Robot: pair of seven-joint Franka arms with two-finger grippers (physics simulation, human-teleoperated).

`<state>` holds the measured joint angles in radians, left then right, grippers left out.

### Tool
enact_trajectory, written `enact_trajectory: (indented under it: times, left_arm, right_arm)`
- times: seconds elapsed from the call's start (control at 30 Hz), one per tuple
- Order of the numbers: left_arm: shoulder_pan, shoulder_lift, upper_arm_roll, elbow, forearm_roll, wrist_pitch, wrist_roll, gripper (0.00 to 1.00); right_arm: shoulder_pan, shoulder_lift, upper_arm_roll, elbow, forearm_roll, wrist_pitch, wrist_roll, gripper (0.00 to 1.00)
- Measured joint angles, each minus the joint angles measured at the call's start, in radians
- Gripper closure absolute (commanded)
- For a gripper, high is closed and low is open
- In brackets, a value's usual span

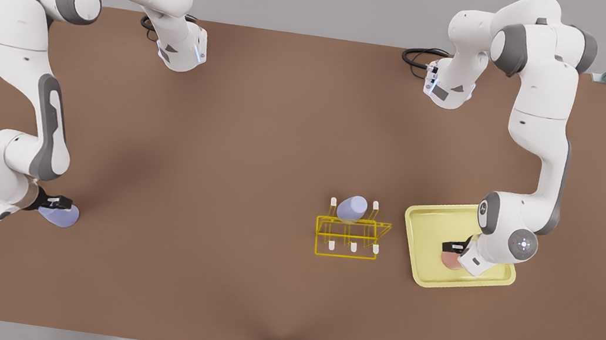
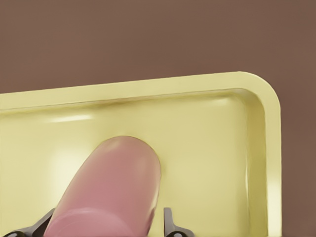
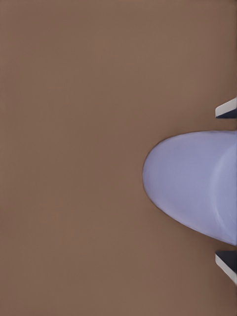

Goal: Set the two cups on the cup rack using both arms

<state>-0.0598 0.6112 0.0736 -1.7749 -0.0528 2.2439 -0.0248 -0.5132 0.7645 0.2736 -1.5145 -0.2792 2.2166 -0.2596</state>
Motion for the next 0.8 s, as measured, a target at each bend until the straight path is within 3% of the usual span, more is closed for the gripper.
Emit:
enact_trajectory:
  times: [0.07,0.27,0.63,0.8]
  left_arm:
    - [0.0,0.0,0.0,0.0,0.0,0.0,0.0,0.06]
    - [0.0,-0.001,0.0,0.0,-0.001,-0.004,0.0,0.09]
    - [0.0,0.003,-0.002,0.001,0.0,0.027,0.001,0.09]
    - [0.0,0.003,-0.003,0.002,0.001,0.047,0.002,0.09]
  right_arm:
    - [0.001,0.007,-0.001,0.0,-0.013,0.007,-0.001,0.0]
    - [0.0,0.027,-0.001,0.0,-0.027,0.024,-0.003,0.0]
    - [-0.001,0.038,0.0,0.0,-0.03,0.04,-0.003,0.0]
    - [-0.001,0.039,0.0,0.001,-0.028,0.043,-0.003,0.14]
